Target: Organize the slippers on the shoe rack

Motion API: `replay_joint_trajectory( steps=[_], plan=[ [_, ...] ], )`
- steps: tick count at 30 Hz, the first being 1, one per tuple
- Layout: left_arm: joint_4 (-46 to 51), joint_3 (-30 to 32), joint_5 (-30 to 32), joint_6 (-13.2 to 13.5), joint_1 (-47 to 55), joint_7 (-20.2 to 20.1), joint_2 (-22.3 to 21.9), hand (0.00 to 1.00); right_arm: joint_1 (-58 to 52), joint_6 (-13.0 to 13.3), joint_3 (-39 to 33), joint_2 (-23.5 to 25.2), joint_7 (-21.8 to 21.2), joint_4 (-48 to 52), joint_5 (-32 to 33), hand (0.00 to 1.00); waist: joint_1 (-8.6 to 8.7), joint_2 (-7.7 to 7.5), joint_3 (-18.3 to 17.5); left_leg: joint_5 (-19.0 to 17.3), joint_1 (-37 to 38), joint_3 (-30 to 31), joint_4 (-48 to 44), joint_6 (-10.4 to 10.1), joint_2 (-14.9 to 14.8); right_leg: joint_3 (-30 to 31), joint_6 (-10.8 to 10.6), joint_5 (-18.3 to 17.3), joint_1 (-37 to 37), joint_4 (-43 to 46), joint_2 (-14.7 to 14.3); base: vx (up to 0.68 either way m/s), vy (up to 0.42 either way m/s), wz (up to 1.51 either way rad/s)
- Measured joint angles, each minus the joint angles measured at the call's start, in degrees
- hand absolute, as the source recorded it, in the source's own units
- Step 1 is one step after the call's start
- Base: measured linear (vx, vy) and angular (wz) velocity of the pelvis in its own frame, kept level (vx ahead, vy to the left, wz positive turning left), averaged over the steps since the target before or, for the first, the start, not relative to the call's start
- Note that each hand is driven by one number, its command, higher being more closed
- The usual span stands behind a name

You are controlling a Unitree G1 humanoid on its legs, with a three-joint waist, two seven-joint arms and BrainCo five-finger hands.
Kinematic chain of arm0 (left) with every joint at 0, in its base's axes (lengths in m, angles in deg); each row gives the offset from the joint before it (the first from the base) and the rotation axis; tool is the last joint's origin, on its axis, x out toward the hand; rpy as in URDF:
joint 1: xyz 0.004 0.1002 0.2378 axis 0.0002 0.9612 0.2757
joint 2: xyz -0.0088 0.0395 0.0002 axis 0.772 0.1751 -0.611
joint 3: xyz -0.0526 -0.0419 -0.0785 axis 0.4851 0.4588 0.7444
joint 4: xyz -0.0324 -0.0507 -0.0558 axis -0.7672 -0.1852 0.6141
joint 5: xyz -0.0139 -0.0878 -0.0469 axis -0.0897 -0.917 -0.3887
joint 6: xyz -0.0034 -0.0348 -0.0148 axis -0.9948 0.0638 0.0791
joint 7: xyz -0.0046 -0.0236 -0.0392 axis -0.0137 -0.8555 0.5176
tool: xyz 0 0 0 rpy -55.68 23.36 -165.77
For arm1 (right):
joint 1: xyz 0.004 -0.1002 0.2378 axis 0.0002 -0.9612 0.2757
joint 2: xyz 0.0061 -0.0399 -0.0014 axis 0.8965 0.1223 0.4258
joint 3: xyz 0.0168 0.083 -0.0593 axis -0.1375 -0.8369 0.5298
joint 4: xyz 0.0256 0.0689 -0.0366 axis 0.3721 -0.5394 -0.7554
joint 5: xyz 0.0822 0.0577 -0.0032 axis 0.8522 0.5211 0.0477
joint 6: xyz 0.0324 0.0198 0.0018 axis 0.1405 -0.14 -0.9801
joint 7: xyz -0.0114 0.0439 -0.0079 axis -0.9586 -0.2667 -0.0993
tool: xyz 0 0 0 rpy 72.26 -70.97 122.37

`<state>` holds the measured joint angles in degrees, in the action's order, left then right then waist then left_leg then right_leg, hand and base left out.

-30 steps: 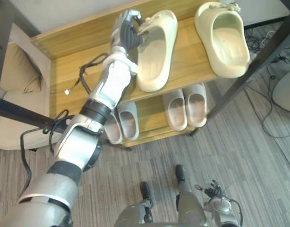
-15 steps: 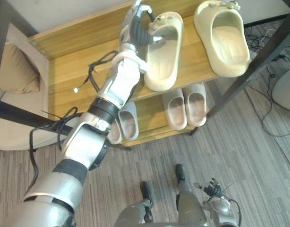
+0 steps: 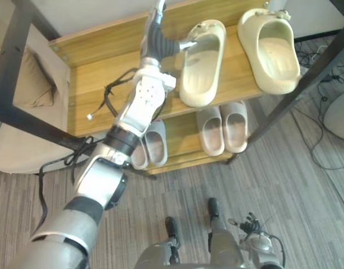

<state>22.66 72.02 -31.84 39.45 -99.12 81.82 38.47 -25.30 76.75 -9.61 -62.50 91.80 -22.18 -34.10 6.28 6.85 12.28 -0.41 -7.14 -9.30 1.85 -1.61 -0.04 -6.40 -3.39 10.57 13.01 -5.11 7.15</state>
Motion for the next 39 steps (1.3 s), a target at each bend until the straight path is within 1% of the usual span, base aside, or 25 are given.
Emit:
replay_joint_trajectory(
  steps=[2, 4, 6, 8, 9, 10, 12, 13, 14, 16, 17, 19, 22, 28, 31, 35, 39],
  plan=[
    [2.8, 0.04, -1.47, 0.62, 2.86, -0.02, -0.12, 0.0, 0.17, -0.04, 0.03, -0.24, 0.01, -1.1, -0.02, 0.0, -0.03, -0.14, -0.18, 0.0, 0.18, 0.64, -0.03, 0.01, 0.0, -0.56, -0.04, -0.04, -0.48, 0.0, 0.0, 0.0, -0.005, 0.12],
    [6.05, 0.83, -3.84, 1.45, 6.47, -0.11, -0.54, 0.0, 0.17, -0.06, 0.59, -0.27, 0.01, -1.63, -0.09, 0.0, -0.16, -0.65, -0.45, 0.0, 0.17, 0.81, -0.02, 0.0, 0.01, -1.0, -0.1, -0.09, -0.7, -0.01, 0.12, -0.01, -0.001, 0.12],
    [7.08, 0.96, -5.48, 2.2, 8.36, -0.2, -0.69, 0.0, 0.16, -0.07, 1.21, -0.32, 0.01, -1.78, -0.12, 0.0, -0.17, -0.96, -0.64, 0.05, 0.21, 0.94, -0.02, 0.05, 0.01, -1.1, -0.11, -0.11, -0.81, -0.01, 0.14, -0.01, -0.001, 0.06],
    [7.63, 1.68, -8.31, 3.27, 10.78, -0.36, -1.83, 0.0, 0.12, -0.12, 1.84, -0.38, 0.0, -1.88, -0.17, 0.0, -0.3, -1.33, -0.87, 0.2, 0.19, 1.2, 0.0, 0.01, 0.01, -1.22, -0.11, -0.11, -0.88, -0.01, 0.17, 0.0, -0.003, 0.04],
    [7.64, 1.68, -10.11, 3.54, 11.96, -0.56, -2.04, 0.0, 0.15, -0.19, 1.94, -0.37, 0.0, -1.89, -0.19, 0.0, -0.34, -1.42, -0.94, 0.24, 0.24, 1.23, 0.02, -0.04, 0.0, -1.45, -0.09, -0.12, -0.94, -0.02, 0.09, 0.0, 0.0, 0.0],
    [7.64, 1.71, -10.58, 3.66, 12.43, -0.8, -2.0, 0.0, 0.14, -0.21, 1.97, -0.37, 0.0, -1.85, -0.19, 0.0, -0.34, -1.43, -0.95, 0.25, 0.27, 1.23, 0.02, -0.05, 0.0, -1.62, -0.09, -0.12, -0.95, -0.02, 0.08, 0.0, 0.0, 0.0],
    [7.64, 1.74, -14.75, 4.63, 15.25, -2.47, -2.03, 0.0, 0.15, -0.27, 2.27, -0.44, 0.0, -1.8, -0.2, 0.0, -0.34, -1.4, -0.98, 0.31, 0.33, 1.26, 0.08, -0.16, -0.18, -2.13, -0.09, -0.13, -0.98, -0.02, -0.02, 0.0, 0.0, 0.0],
    [7.64, 1.69, -15.34, 4.7, 15.61, -2.68, -2.03, 0.0, 0.14, -0.28, 2.27, -0.44, 0.0, -1.79, -0.2, 0.0, -0.34, -1.4, -0.98, 0.33, 0.33, 1.28, 0.09, -0.19, -0.22, -2.19, -0.06, -0.14, -1.0, -0.02, -0.04, 0.03, -0.017, 0.04],
    [7.64, 1.64, -17.39, 4.91, 16.99, -3.13, -2.01, 0.0, 0.15, -0.38, 2.33, -0.45, 0.0, -1.75, -0.22, 0.0, -0.34, -1.39, -0.98, 0.37, 0.33, 1.39, 0.09, -0.26, -0.35, -2.39, 0.06, -0.22, -1.07, -0.02, -0.14, 0.03, -0.015, 0.04],
    [7.64, 1.54, -19.08, 5.08, 18.06, -4.03, -2.01, 0.0, 0.16, -0.58, 2.47, -0.49, -0.01, -1.71, -0.22, 0.0, -0.35, -1.39, -0.98, 0.39, 0.34, 1.62, 0.1, -0.31, -0.41, -2.54, 0.11, -0.26, -1.14, -0.02, -0.2, 0.03, -0.013, 0.05],
    [8.36, 1.52, -20.85, 5.65, 18.85, -4.9, -2.02, 0.0, 0.17, -0.65, 2.91, -0.66, -0.03, -1.71, -0.23, 0.0, -0.35, -1.39, -0.98, 0.41, 0.34, 1.93, 0.11, -0.33, -0.41, -2.7, 0.12, -0.26, -1.23, -0.02, -0.21, 0.03, -0.006, 0.06],
    [9.18, 1.14, -22.35, 5.82, 19.5, -5.15, -2.01, 0.0, 0.18, -0.67, 3.52, -0.8, -0.02, -1.72, -0.24, 0.0, -0.37, -1.39, -0.98, 0.41, 0.55, 1.99, 0.12, -0.33, -0.42, -2.84, 0.13, -0.28, -1.49, -0.02, -0.19, 0.03, -0.002, 0.05],
    [9.26, -0.9, -26.36, 6.88, 20.72, -7.09, -2.04, 0.0, 0.2, -0.69, 4.04, -0.85, -0.02, -1.77, -0.25, 0.0, -0.42, -1.44, -1.03, 0.33, 1.81, 2.11, 0.29, -0.4, -0.42, -3.38, 0.09, -0.76, -2.92, -0.22, -0.12, 0.02, 0.006, 0.06],
    [10.79, -2.92, -29.83, 7.79, 21.11, -9.31, -2.12, 0.0, 0.49, -0.73, 5.22, -1.44, -0.03, -1.89, -0.27, 0.0, -0.62, -1.48, -1.1, 0.16, 1.92, 2.17, 1.03, -0.84, -0.59, -3.8, -0.26, -1.64, -2.8, -0.42, -0.25, 0.02, -0.002, 0.02],
    [11.5, -4.24, -30.29, 8.07, 21.11, -9.85, -2.16, 0.0, 0.6, -0.87, 6.11, -1.75, -0.03, -1.95, -0.27, 0.0, -0.61, -1.46, -1.14, 0.1, 1.92, 2.16, 1.05, -0.9, -0.65, -3.86, -0.15, -1.58, -2.8, -0.4, -0.29, 0.05, -0.002, 0.0],
    [12.23, -5.21, -32.32, 8.68, 20.96, -10.57, -3.84, 0.0, 1.5, -1.25, 6.41, -2.03, -0.04, -3.18, -0.78, 0.0, -0.59, -1.44, -1.24, 0.17, 2.01, 2.16, 1.08, -0.68, -0.55, -3.91, -0.18, -1.58, -2.83, -0.06, -0.24, 0.08, 0.004, 0.0],
    [12.43, -8.22, -33.36, 8.96, 20.24, -11.46, -3.96, 0.0, 1.95, -1.38, 6.57, -1.86, -0.07, -3.33, -0.83, 0.0, -0.57, -1.44, -1.25, 0.12, 2.08, 2.22, 1.09, -0.61, -0.38, -4.24, -0.2, -1.57, -2.96, -0.08, -0.08, 0.02, 0.004, 0.0]
  ],
)
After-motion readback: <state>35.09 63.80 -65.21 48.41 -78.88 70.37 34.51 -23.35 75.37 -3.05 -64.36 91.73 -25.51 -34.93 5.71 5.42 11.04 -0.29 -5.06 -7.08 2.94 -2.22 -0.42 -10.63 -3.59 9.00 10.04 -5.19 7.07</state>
